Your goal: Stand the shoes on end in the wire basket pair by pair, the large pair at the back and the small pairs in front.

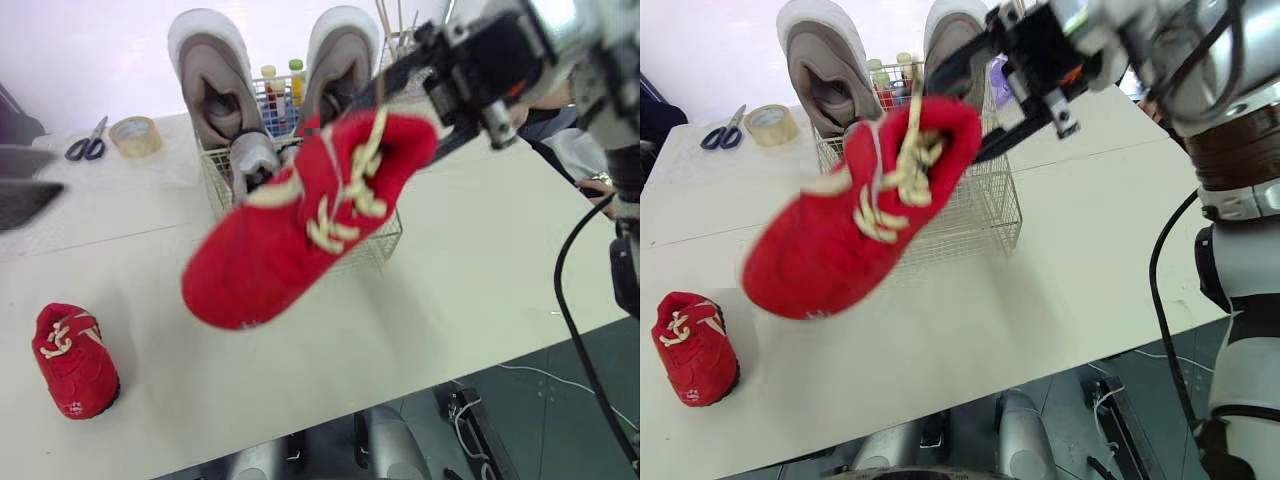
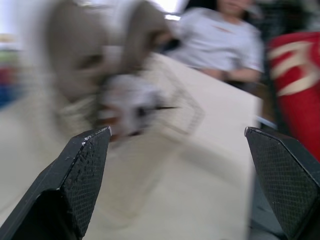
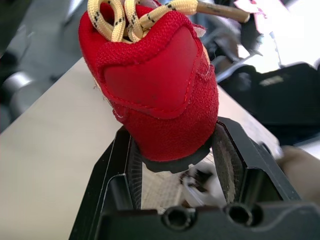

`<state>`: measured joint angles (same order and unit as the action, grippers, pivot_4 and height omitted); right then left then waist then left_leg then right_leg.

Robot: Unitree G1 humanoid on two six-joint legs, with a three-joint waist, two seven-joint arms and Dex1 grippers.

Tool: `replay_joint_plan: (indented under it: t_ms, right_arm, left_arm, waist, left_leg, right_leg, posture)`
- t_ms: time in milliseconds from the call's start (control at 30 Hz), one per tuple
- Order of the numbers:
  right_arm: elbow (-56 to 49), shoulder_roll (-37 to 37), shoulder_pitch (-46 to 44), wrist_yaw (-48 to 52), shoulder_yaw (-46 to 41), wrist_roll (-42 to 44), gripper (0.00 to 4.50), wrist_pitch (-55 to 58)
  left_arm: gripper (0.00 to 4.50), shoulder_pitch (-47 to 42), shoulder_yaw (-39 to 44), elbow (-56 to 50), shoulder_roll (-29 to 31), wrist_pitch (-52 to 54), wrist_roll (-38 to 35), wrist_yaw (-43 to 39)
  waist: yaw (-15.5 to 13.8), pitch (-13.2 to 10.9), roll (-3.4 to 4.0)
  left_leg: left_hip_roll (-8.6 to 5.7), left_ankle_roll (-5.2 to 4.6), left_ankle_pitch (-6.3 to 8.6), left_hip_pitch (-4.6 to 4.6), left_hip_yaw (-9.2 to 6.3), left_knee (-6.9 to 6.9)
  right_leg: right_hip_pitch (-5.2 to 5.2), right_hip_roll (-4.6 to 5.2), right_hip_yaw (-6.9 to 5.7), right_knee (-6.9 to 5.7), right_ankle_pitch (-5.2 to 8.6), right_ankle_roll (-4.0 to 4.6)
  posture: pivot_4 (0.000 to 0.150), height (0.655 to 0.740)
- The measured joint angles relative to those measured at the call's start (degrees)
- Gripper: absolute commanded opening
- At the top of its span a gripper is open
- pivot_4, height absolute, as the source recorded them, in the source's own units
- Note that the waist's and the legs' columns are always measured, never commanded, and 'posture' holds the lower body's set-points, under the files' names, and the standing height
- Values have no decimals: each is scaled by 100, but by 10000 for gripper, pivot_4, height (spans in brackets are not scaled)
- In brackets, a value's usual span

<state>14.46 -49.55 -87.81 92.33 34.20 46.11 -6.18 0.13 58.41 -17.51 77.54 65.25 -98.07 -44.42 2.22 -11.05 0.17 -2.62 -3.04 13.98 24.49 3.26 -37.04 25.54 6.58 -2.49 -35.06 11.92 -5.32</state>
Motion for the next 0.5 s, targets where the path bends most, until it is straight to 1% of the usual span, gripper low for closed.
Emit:
replay_joint_plan:
  t_ms: [100, 200, 300, 400, 500]
  right_arm:
    - [105, -1, -132, 1, 424, 29, 16048, -481]
    - [329, 3, -347, 1, 711, 25, 16048, -857]
    - [397, 92, -463, 2, 1006, 19, 16048, -1150]
    - [407, 122, -486, 3, 1199, 22, 16048, -1341]
    - [420, 131, -508, 3, 1234, 29, 16048, -1408]
  left_arm:
    - [45000, -354, -947, -428, -1, -443, -1019, 617]
    - [45000, -873, -1973, -618, -10, -703, -1258, 750]
    - [45000, -1480, -2959, -642, -36, -746, -1246, 722]
    - [45000, -1996, -3644, -624, -151, -695, -935, 568]
    - [45000, -2446, -4144, -555, -381, -584, -614, 376]
  waist:
    - [25, -2, -1]
    - [39, -3, -2]
    - [40, -4, -4]
    - [27, -5, -6]
    - [4, -9, -13]
  left_leg:
    - [0, 23, -5, 6, 8, 7]
    - [8, 49, -18, 10, 24, 14]
    - [12, 41, -13, 10, 32, 8]
    - [11, 34, -9, 11, 34, -1]
    - [11, 30, -8, 10, 35, -12]
  right_leg:
    - [23, 4, 2, -28, -11, -17]
    - [30, 7, 2, -50, -11, -16]
    - [35, 8, 1, -58, -9, -12]
    - [30, 9, 1, -58, -9, -13]
    - [23, 8, -2, -56, -10, -14]
  posture:
    - [1500, 7400]
    - [1500, 7400]
    - [1500, 7400]
    - [1500, 7400]
    - [1500, 7400]
